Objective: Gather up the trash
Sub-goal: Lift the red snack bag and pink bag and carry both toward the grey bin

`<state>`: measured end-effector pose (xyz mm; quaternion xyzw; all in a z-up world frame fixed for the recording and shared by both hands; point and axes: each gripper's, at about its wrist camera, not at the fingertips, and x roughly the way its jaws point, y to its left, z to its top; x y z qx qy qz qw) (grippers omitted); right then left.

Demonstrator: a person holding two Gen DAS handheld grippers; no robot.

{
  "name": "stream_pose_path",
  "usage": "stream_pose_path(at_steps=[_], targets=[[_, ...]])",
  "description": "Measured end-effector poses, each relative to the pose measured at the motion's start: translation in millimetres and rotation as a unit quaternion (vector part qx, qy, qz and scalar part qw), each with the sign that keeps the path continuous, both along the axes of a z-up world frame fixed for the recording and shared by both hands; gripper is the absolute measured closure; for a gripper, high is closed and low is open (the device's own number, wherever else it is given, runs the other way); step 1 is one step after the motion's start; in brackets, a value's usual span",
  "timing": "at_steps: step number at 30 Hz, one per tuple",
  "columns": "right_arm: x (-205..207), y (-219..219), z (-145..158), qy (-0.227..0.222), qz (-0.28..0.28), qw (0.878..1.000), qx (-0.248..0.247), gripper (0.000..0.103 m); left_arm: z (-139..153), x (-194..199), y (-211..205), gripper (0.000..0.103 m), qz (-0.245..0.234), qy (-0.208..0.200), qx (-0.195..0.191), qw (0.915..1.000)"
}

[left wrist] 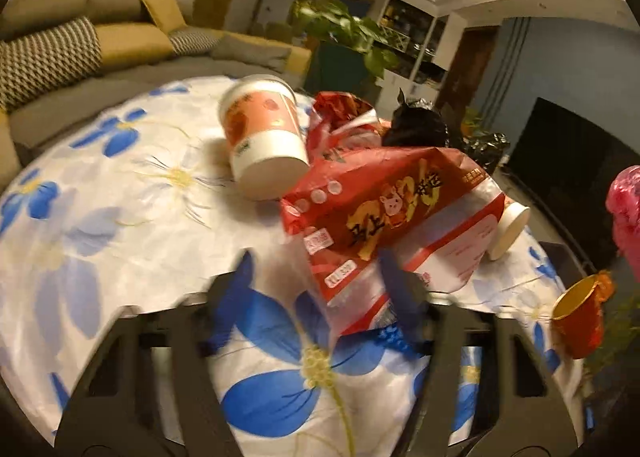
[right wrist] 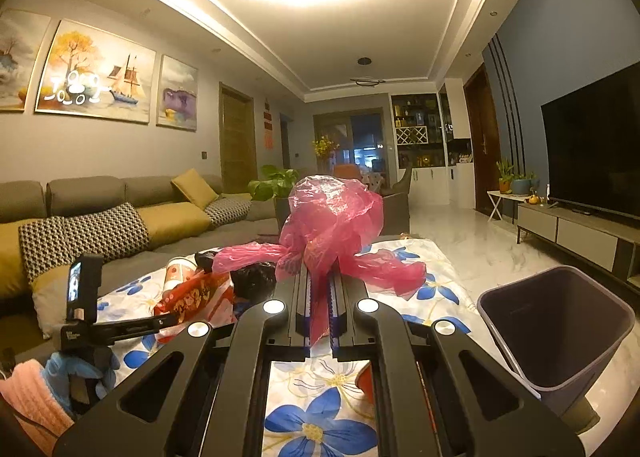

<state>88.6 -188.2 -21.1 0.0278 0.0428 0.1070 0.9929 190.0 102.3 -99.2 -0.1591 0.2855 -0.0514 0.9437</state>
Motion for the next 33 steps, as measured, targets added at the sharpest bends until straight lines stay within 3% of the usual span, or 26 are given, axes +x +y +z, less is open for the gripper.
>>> stream_pose_path(at_steps=[1,3,8,22,27,33], targets=[[0,1,0,-0.001,0.0,1.0,-0.004,0.095,-2,4,2,0.076,-0.009,0.007,-0.017,0.9998],[-1,0,0,-0.002,-0.002,1.0,-0.01,0.095,-4,5,3,0.089,-0.016,0.01,-0.029,0.9994],[-2,-5,1,-0.001,-0.004,1.0,-0.009,0.095,5,-6,-1,0.103,-0.011,-0.019,-0.022,0.9995],[-22,-17,6,-0.006,-0.029,0.999,0.01,0.095,75,-57,-6,0.103,0.016,-0.106,-0.015,0.9942],[-33,-25,6,-0.011,-0.042,0.999,0.013,0.095,93,-64,-17,0.103,-0.008,-0.123,-0.039,0.9916],[-48,-36,3,-0.017,-0.064,0.998,0.019,0.095,108,-66,-42,0.103,-0.033,-0.138,-0.028,0.9895]])
